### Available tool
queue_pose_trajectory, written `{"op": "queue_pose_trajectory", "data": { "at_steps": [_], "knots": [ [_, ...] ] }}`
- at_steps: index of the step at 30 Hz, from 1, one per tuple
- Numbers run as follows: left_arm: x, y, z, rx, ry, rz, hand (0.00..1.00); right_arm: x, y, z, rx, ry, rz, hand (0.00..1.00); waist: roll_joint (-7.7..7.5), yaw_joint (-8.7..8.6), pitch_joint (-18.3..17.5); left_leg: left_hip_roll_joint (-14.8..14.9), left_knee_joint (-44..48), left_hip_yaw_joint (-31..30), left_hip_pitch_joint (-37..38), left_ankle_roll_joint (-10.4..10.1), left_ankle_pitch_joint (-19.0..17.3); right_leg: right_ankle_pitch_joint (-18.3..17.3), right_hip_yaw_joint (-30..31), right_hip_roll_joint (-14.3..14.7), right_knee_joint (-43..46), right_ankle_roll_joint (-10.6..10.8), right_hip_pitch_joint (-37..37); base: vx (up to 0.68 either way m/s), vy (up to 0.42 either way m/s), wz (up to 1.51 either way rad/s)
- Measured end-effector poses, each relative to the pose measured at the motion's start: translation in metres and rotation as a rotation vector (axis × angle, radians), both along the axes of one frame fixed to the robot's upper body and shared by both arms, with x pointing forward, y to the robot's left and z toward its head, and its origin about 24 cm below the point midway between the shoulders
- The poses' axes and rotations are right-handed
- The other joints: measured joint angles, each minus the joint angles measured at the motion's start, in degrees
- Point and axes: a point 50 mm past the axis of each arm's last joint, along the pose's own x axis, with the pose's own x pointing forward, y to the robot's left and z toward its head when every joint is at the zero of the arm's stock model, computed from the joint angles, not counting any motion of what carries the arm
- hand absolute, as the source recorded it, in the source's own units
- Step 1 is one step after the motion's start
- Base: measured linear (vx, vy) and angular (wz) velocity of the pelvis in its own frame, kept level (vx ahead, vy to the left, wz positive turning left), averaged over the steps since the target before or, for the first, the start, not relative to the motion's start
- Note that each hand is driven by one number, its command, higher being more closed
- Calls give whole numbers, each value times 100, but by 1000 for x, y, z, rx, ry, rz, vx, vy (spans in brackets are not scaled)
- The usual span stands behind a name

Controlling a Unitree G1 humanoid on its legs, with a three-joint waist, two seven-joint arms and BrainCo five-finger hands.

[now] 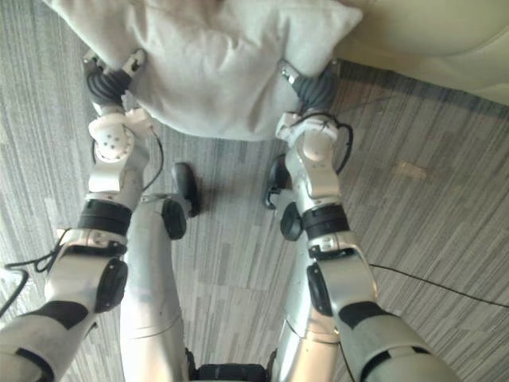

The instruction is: Pick up cushions and gather them together orderly.

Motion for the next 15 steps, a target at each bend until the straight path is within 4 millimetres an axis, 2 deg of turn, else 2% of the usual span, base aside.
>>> {"op": "queue_pose_trajectory", "data": {
  "at_steps": [2, 5, 6, 8, 14, 15],
  "knots": [
    [-7, -5, -13, 27, 5, -24, 100, -8, -3, -14, 4, 2, 4, 100, 0, -25, -15, 9, -322, 35, 525, 33, -7, 17, -38, 30, -335, 13, 529, -55, 32, -9],
    [-23, -16, -38, 25, -12, -77, 100, -25, -8, -36, 26, -7, 6, 100, -9, -46, -43, 45, -1034, 131, 1568, -28, 83, 66, -107, 111, -1025, 83, 1556, -30, 21, -7],
    [-27, -19, -46, 17, -11, -92, 100, -31, -9, -44, 38, -3, 5, 100, -29, -47, -125, 46, -1247, 178, 1823, -36, 107, 74, -124, 112, -1207, 90, 1788, 25, 0, -4],
    [-42, -25, -78, -8, 32, -125, 100, -46, -12, -73, 63, 40, 4, 100, -48, -47, -586, 16, -1791, 264, 2328, -26, 246, 135, -169, 113, -1642, 89, 2224, 81, -26, 0],
    [-84, -39, -131, -63, 131, -214, 100, -86, -25, -120, 71, 129, -6, 100, -48, -50, -595, -57, -2928, 488, 4601, -135, 302, 184, -290, 140, -2478, -7, 4315, 166, -50, -3],
    [-94, -39, -145, -74, 168, -223, 100, -95, -27, -132, 61, 157, 0, 100, -62, -51, -848, -57, -3165, 521, 4883, -137, 303, 180, -289, 172, -2640, -5, 4553, 179, -22, -8]
  ]
}}
